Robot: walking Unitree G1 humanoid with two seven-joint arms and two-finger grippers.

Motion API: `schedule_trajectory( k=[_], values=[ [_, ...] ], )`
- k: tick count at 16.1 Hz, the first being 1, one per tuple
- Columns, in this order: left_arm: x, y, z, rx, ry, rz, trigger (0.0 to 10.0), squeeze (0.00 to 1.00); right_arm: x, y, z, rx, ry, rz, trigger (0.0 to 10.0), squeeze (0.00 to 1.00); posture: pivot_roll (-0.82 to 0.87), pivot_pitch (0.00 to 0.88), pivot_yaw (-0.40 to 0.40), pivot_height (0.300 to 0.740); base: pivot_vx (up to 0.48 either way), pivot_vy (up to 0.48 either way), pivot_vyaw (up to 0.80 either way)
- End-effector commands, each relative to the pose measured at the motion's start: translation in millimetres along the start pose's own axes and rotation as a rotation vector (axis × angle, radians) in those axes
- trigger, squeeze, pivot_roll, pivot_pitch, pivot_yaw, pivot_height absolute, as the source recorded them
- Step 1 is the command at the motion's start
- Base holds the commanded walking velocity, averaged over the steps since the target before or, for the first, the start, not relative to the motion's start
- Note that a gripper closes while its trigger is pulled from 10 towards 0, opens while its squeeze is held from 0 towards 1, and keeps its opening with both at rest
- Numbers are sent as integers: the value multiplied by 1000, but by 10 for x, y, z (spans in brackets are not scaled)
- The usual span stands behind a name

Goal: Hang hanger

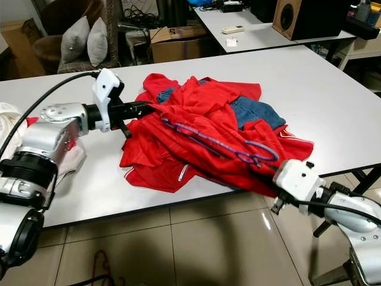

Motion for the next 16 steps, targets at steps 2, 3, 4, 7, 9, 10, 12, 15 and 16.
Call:
schedule_trajectory(
  k=[2,3,4,7,9,10,12,15,16],
  values=[
    [302,175,349,-18,150,-44,0,0,165,-358,-74,-18,-21,177,0,0,-89,0,108,740,0,0,0],
    [321,184,365,-15,155,-50,0,0,188,-412,-50,-20,-5,206,0,0,-89,0,108,740,0,0,0],
    [326,188,368,-14,156,-52,0,0,197,-432,-39,-20,2,218,0,0,-89,0,107,740,0,0,0],
    [333,291,359,7,147,-116,0,0,187,-465,93,-36,69,235,0,0,-89,0,104,740,0,0,0],
    [346,351,354,13,134,-144,0,0,223,-550,100,-36,66,279,0,0,-88,0,103,740,0,0,0],
    [358,349,365,12,137,-142,0,0,231,-560,66,-37,44,282,0,0,-88,0,103,740,0,0,0],
    [403,385,408,29,155,-168,0,0,258,-586,19,-55,24,300,0,0,-89,0,105,740,0,0,0],
    [437,533,343,76,94,-247,0,0,282,-657,58,-68,45,346,0,0,-87,0,102,740,0,0,0],
    [421,625,148,127,-38,-298,0,0,223,-673,151,-92,78,357,0,0,-83,0,100,740,0,0,0]
  ],
)
Point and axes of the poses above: a point about 5 cm out from each wrist's last joint towards the gripper, its own x axis pointing back from the gripper into the wrist, its own y axis along the axis of the wrist's last joint, z = x × y, the point moved 6 cm from there along -x, pointing out of the wrist towards the gripper, and after that the axes turned 11 degrees about x, right-handed, at the moved point
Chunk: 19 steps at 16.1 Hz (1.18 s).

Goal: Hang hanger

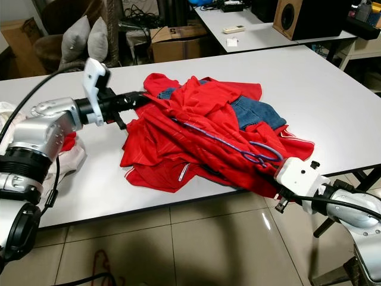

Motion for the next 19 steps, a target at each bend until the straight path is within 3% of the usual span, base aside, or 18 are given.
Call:
schedule_trajectory(
  k=[1,3,7,10,11,12,14,15,17,19],
  values=[
    [278,414,116,-26,59,-148,0,0,121,-495,115,-84,35,217,0,0,-83,0,100,740,0,0,0],
    [229,388,-87,21,-62,-159,0,0,47,-471,142,-88,43,213,0,0,-82,0,99,740,0,0,0],
    [208,335,-299,71,-188,-166,0,0,-8,-464,139,-101,47,216,0,0,-80,0,95,740,0,0,0],
    [178,291,-335,56,-180,-155,0,0,-43,-352,38,-78,10,161,0,0,-84,0,96,740,0,0,0],
    [120,220,-338,23,-154,-134,0,0,-108,-130,-19,-37,-12,53,0,0,-84,0,98,740,0,0,0],
    [120,220,-338,23,-154,-134,0,0,-108,-130,-19,-37,-12,53,0,0,-84,0,98,740,0,0,0],
    [22,251,-214,-31,-46,-160,0,0,-175,318,-22,30,-9,-164,0,0,-87,0,96,740,0,0,0],
    [11,271,-218,-43,-43,-163,0,0,-177,387,-33,43,-10,-198,0,0,-88,0,99,740,0,0,0],
    [-2,314,-177,-73,-7,-172,0,0,-175,471,-18,58,11,-235,0,0,-90,0,102,740,0,0,0],
    [14,461,-142,-69,20,-234,0,0,-168,317,191,95,141,-161,0,0,-92,0,104,740,0,0,0]
  ],
)
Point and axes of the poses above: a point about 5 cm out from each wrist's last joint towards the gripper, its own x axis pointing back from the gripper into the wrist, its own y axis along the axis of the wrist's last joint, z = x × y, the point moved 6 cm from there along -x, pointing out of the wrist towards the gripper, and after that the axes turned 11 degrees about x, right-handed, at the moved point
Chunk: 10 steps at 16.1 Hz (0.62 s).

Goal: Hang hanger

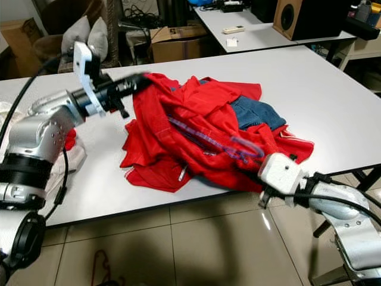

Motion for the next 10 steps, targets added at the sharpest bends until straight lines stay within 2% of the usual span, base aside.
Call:
schedule_trajectory(
  k=[1,3,5,6,7,8,9,10],
  values=[
    [38,217,34,-33,17,-66,0,0,18,-120,142,-6,72,54,0,0,-92,0,105,740,0,0,0],
    [39,239,-17,-36,-16,-68,0,0,27,-214,138,-9,70,96,0,0,-89,0,102,740,0,0,0],
    [40,217,-138,-35,-90,-42,0,0,14,-296,39,3,25,138,0,0,-87,0,102,740,0,0,0],
    [27,138,-253,-32,-155,4,0,0,-32,-241,-85,17,-23,113,0,0,-85,0,103,740,0,0,0],
    [18,94,-313,-30,-186,28,0,0,-57,-194,-138,30,-40,95,0,0,-84,0,102,740,0,0,0],
    [-23,-5,-498,-26,-275,83,0,0,-120,-86,-244,55,-67,54,0,0,-84,0,101,740,0,0,0],
    [-68,-19,-594,-30,-318,90,0,0,-157,-40,-274,67,-62,36,0,0,-86,0,101,740,0,0,0],
    [-88,-20,-624,-33,-331,90,0,0,-172,-21,-279,72,-58,28,0,0,-86,0,101,740,0,0,0]
  ],
)
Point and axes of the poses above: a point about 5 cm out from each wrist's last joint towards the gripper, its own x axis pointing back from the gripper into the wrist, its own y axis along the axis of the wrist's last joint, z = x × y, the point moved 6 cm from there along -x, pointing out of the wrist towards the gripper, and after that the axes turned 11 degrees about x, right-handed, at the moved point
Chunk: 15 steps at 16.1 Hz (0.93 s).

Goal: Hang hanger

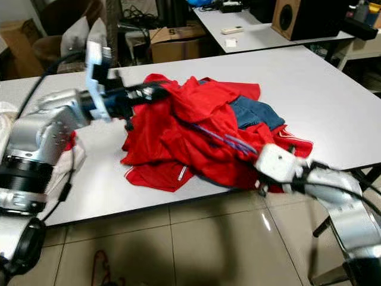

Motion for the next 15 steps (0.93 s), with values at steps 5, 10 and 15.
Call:
schedule_trajectory(
  k=[5,10,15],
  values=[
    [-82,144,326,-103,148,30,0,0,-40,260,308,40,245,-150,0,0,-90,0,101,740,0,0,0],
    [-30,42,474,-152,172,140,0,0,-53,404,143,36,186,-229,0,0,-84,0,104,740,0,0,0],
    [-168,-165,287,-148,36,183,0,0,-69,567,0,19,131,-300,0,0,-81,0,104,740,0,0,0]
  ],
)
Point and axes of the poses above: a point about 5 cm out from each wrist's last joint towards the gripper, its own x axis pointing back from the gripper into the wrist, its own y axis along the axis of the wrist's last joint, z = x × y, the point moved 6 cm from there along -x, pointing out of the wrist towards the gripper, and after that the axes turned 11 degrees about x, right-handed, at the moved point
